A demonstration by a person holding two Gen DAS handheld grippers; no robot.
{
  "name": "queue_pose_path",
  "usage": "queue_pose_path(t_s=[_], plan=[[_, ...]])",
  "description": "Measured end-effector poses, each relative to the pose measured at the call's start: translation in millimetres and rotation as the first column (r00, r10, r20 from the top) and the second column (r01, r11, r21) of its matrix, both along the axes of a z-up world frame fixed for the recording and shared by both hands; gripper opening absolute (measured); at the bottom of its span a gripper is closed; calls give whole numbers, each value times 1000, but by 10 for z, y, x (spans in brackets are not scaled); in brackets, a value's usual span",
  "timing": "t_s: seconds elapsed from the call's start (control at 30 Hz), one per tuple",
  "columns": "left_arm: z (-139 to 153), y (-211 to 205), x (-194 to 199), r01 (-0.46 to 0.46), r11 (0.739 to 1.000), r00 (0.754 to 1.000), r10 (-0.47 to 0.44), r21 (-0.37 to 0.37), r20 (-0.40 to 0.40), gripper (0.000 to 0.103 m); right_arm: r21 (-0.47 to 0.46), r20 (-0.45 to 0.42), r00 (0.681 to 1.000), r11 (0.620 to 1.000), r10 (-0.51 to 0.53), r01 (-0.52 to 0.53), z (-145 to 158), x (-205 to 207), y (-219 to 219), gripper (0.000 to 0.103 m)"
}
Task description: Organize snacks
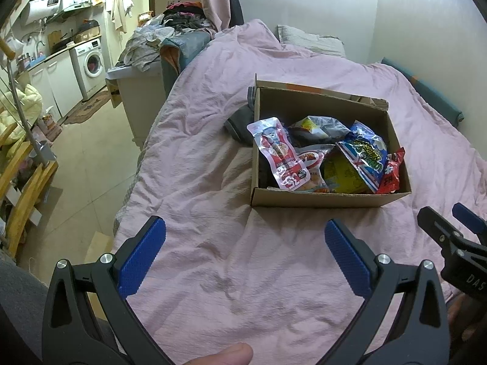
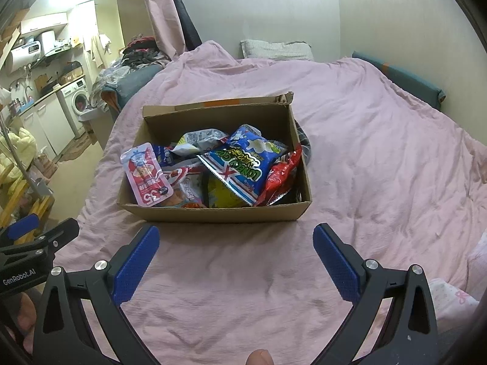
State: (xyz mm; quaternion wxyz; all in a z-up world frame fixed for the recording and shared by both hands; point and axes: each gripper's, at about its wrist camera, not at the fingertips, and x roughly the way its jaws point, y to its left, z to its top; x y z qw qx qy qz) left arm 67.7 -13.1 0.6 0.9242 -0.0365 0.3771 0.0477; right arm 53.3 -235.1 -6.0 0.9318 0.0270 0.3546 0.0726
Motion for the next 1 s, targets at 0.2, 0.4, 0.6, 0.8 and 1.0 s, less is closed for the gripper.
queue_pose_path(t_s=[0.2, 0.4, 0.6, 0.8, 1.0], plan=[[1, 0, -2, 0, 1000, 1000, 0, -1, 0, 103, -1, 2, 1000, 1000, 0, 0, 1, -2, 5, 103], [2, 3, -1, 1, 1000, 1000, -1, -1, 0, 103, -2, 2, 1000, 1000, 0, 0, 0, -4, 6, 103], [-2, 0, -4, -3, 1000, 1000, 3, -1, 0, 103, -3, -2, 1000, 1000, 3, -3, 3, 14, -14, 103], [-17, 6, 5, -11, 1000, 1000, 11, -3, -9, 103, 1, -12, 1000, 1000, 1, -1, -4, 37, -42, 103], [-21, 15, 6, -12, 1000, 1000, 12, -8, -14, 103, 8, -27, 1000, 1000, 0, 0, -42, 70, -57, 103]])
